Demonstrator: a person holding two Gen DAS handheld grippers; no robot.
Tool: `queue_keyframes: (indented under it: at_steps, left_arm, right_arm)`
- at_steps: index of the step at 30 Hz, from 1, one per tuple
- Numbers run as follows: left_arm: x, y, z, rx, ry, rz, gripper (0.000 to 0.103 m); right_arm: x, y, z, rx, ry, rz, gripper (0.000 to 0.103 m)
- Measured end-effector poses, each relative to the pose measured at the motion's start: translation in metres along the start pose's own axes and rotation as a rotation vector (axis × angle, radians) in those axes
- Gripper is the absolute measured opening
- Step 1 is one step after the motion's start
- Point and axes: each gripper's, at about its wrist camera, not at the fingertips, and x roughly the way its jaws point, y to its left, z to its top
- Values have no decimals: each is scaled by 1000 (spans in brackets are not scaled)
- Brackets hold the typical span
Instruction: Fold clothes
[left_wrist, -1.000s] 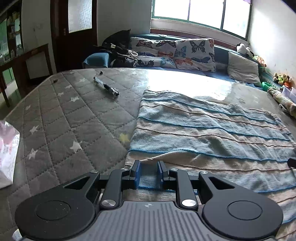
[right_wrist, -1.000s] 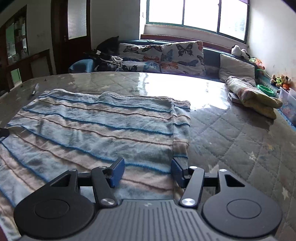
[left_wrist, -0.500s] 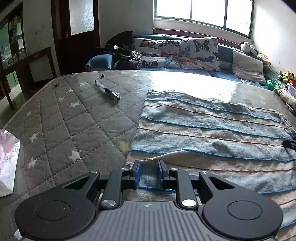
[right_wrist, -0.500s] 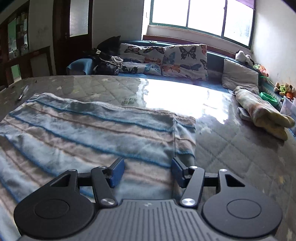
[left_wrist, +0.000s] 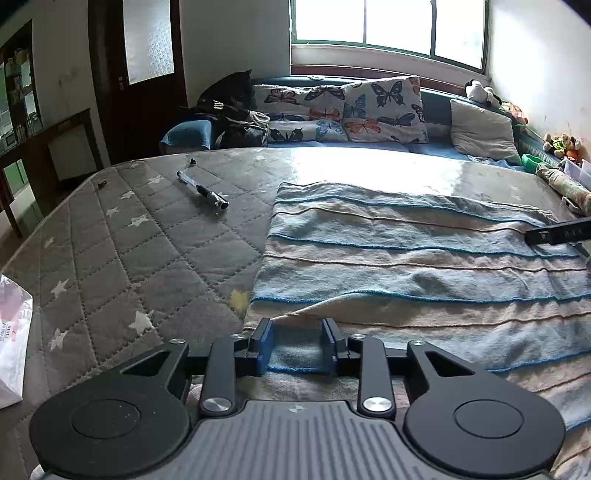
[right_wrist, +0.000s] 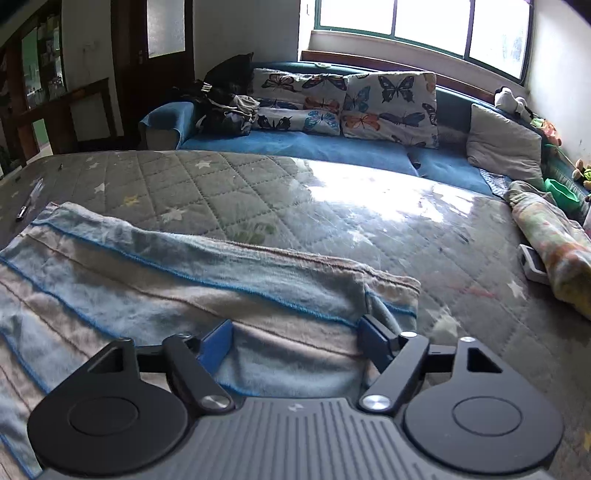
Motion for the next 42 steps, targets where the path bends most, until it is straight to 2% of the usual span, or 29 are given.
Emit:
queue_keyframes:
  at_steps: [3, 6, 9, 12, 20, 26, 29, 32, 36, 39, 41, 42]
  left_arm:
    - [-3, -4, -4, 14, -11, 1, 44]
    - [-8, -6, -8, 19, -15, 0, 47]
    - [-15, -7, -12, 11, -7, -9, 52]
    - [-21, -9, -15, 21, -10, -2, 53]
    - [-41, -15, -34, 43, -6, -12, 62]
    - [-57, -16, -49, 35, -24, -11, 62]
    - [-58, -15, -48, 23, -27, -7, 63]
    - [-59, -14, -46, 13, -30, -3, 70]
    - [-60, -14, -44, 1, -19, 10, 70]
    - [-66, -20, -49, 29, -26, 32, 74]
    - [-74, -25, -54, 52, -28, 35, 85]
    - [-78, -27, -56, 66, -34, 33, 86]
  right_arm:
    - [2, 2, 3, -13, 13, -2, 79]
    - [-4, 5, 2, -30, 25, -7, 71]
    - [-19, 14, -4, -60, 26, 10, 70]
    - [-36, 26, -17, -101, 26, 21, 70]
    - [-92, 51, -68, -171, 33, 115, 70]
    - [-132, 59, -109, -171, 9, 142, 71]
    - [-144, 54, -118, -157, 2, 145, 71]
    - [-150, 46, -121, -140, -12, 132, 71]
    - [-163, 45, -129, -115, -29, 131, 71]
    - [-173, 50, -143, -123, -24, 134, 71]
    - [-179, 57, -153, -151, -24, 135, 71]
    - [-183, 61, -156, -167, -30, 135, 71]
